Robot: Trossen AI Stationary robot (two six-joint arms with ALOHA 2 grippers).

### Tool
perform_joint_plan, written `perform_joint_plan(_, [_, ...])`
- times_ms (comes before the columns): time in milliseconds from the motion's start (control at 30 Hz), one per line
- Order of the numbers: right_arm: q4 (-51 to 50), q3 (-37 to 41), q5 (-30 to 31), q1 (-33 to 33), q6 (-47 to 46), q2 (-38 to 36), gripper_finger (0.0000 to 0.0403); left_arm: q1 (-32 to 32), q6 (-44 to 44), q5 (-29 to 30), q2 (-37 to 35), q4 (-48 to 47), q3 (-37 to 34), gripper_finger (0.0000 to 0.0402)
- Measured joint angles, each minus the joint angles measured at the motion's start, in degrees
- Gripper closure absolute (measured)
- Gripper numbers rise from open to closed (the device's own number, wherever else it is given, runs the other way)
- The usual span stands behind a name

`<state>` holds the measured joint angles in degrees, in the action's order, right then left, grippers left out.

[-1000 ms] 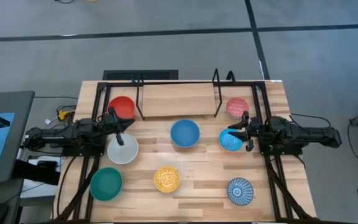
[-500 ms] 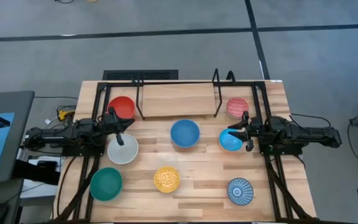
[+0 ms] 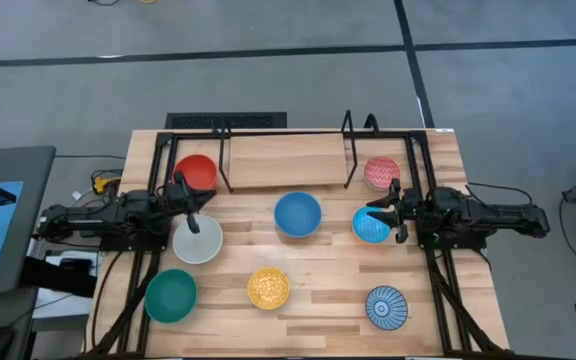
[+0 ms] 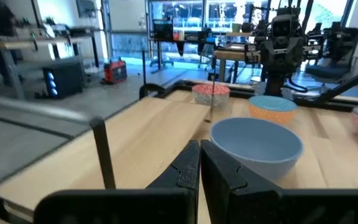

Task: Place and stack bowls onto a shelf
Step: Put the red bowl on the shelf

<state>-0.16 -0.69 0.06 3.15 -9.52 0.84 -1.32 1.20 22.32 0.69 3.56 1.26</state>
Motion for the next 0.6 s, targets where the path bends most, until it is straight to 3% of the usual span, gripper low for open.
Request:
perform_joint_plan(233, [0.3,0.0,1.33,0.4,3.06,0.0,0.0249,0.0,0.39,-0.64,0.02,3.16,0.0,0.0401])
perform_joint_plan(367, [1.63,0.0,7.97,2.45,12.29,-0.02,0.0249,-0.02,-8.17,2.08,0.2,8.28,0.0,0.0401])
perform_joint_plan(467, [2.09,0.02,8.51,3.45,15.35,-0.02,0.0249,-0.04,-15.42,5.84,0.3,10.83,0.0,0.0401])
perform_joint_plan(600, [2.04,0.02,8.64,3.95,15.44,0.12,0.0249,-0.04,-20.38,6.5,0.32,12.43,0.0,0.0401])
